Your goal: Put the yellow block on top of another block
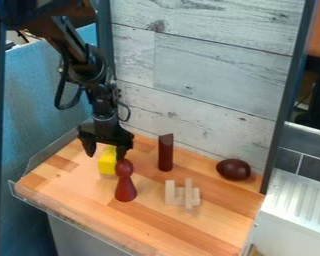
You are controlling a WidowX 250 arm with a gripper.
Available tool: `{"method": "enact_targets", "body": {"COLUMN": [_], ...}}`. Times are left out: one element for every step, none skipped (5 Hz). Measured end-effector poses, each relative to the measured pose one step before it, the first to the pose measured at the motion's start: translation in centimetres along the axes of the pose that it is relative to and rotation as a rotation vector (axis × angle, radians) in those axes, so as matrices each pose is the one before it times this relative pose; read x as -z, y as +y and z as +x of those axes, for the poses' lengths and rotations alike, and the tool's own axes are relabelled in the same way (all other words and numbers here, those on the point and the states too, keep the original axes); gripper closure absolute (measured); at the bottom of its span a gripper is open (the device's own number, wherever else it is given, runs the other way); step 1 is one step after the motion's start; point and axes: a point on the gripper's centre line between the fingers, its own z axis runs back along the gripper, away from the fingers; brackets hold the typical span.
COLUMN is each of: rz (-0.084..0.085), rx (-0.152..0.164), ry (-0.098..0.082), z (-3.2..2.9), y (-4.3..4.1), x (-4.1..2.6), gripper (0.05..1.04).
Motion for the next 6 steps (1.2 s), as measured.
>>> {"method": "enact_targets", "body": {"rz": [-0.0349,-0.0614,0.0005,-0.0186,-0.0483,-0.0690], "rx": [-0.0198,-0.0196,-0.0176,0.0099,0.0248,0.0878], "ry": [0.0066,-0.0139,-0.0495,-0.0438,-0.0221,0.0203], "z": [-0.178,0.375,0.444,0.212,-0.252,-1.460], "y": [-0.569,-0.804,-0.197,-1.061,-1.802,-4.000], "x": [-0.002,-1.970,-2.750,-2.437,-2.171,-0.092], "gripper": [0.410,0.507,0.507,0.507,0.507,0.507]}}
